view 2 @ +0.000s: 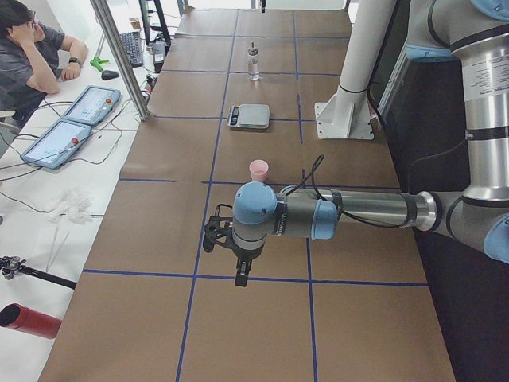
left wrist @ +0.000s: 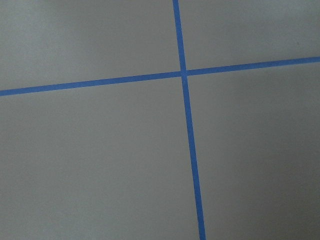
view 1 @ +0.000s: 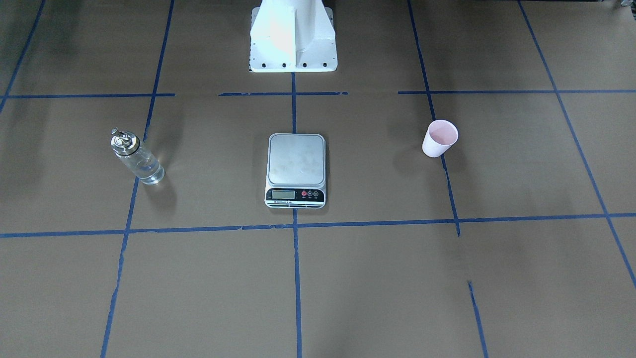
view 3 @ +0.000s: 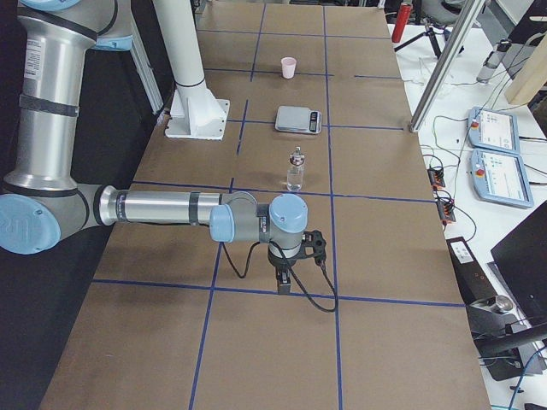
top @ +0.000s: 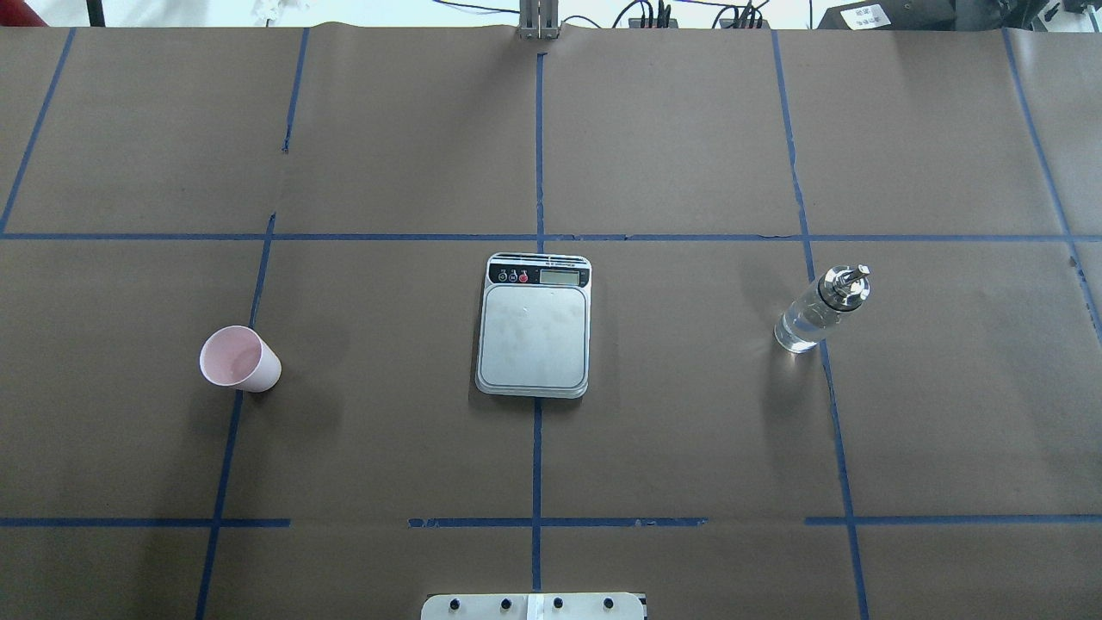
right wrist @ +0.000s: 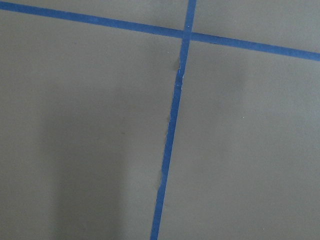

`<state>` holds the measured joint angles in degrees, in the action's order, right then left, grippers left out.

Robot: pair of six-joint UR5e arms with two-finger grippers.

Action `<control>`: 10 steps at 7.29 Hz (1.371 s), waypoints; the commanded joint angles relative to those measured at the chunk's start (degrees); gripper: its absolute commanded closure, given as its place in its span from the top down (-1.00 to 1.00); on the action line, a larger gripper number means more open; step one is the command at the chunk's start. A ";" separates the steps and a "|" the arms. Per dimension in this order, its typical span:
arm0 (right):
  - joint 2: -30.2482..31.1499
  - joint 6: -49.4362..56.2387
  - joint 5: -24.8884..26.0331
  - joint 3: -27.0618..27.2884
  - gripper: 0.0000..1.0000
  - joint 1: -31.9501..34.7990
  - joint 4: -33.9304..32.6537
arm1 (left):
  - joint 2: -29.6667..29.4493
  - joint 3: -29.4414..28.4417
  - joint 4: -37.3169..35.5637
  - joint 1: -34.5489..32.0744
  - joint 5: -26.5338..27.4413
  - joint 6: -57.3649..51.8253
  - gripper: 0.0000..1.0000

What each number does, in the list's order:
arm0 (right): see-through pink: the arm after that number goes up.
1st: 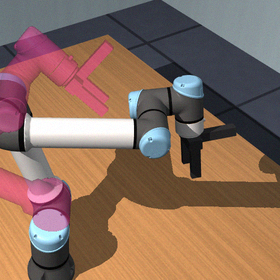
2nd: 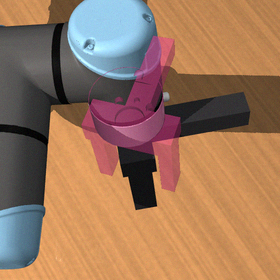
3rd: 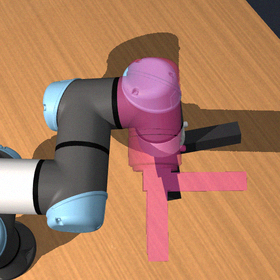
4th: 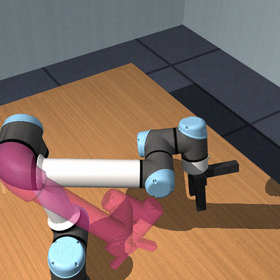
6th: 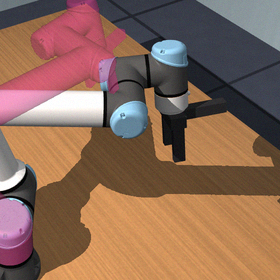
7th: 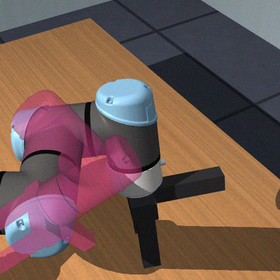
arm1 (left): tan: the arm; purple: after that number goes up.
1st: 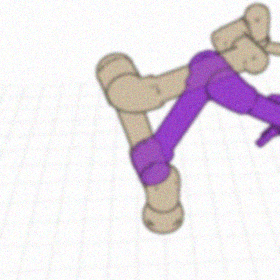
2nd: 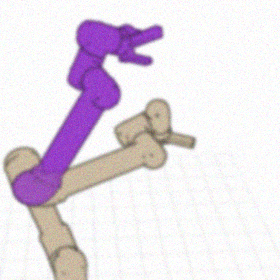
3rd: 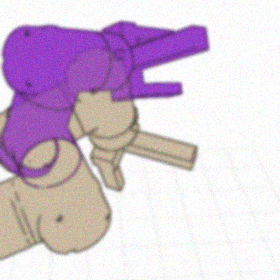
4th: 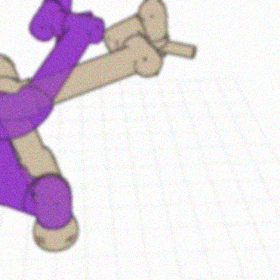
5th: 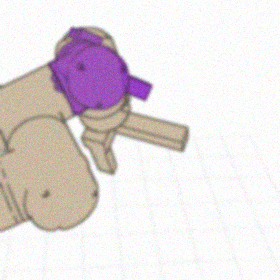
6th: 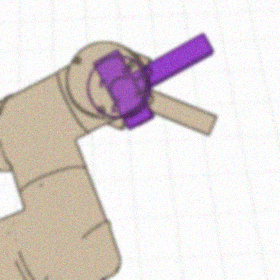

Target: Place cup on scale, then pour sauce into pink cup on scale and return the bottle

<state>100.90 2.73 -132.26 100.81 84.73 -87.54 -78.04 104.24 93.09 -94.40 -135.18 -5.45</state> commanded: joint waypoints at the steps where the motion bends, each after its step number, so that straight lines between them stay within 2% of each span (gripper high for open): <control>1: 0.00 0.00 -0.02 0.00 1.00 0.00 0.00 | -0.01 0.00 -0.02 0.01 0.00 -0.17 1.00; 3: -0.17 0.09 -0.28 0.26 1.00 -0.09 0.00 | -0.01 0.18 0.07 0.01 0.00 -0.26 1.00; 6: -1.66 0.17 -0.19 0.61 1.00 0.00 0.96 | -0.09 -0.26 5.95 0.10 0.44 -0.09 1.00; 8: -2.02 0.00 -0.02 -1.13 1.00 -0.09 10.42 | -0.18 -0.26 6.05 0.10 0.26 -0.09 1.00; 10: -2.28 0.00 -0.02 -0.97 1.00 -0.09 15.62 | -0.53 -0.44 7.01 0.18 0.09 0.35 1.00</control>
<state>98.77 2.77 -132.31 99.82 84.68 -75.60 -78.31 103.86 99.36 -94.25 -134.94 -5.31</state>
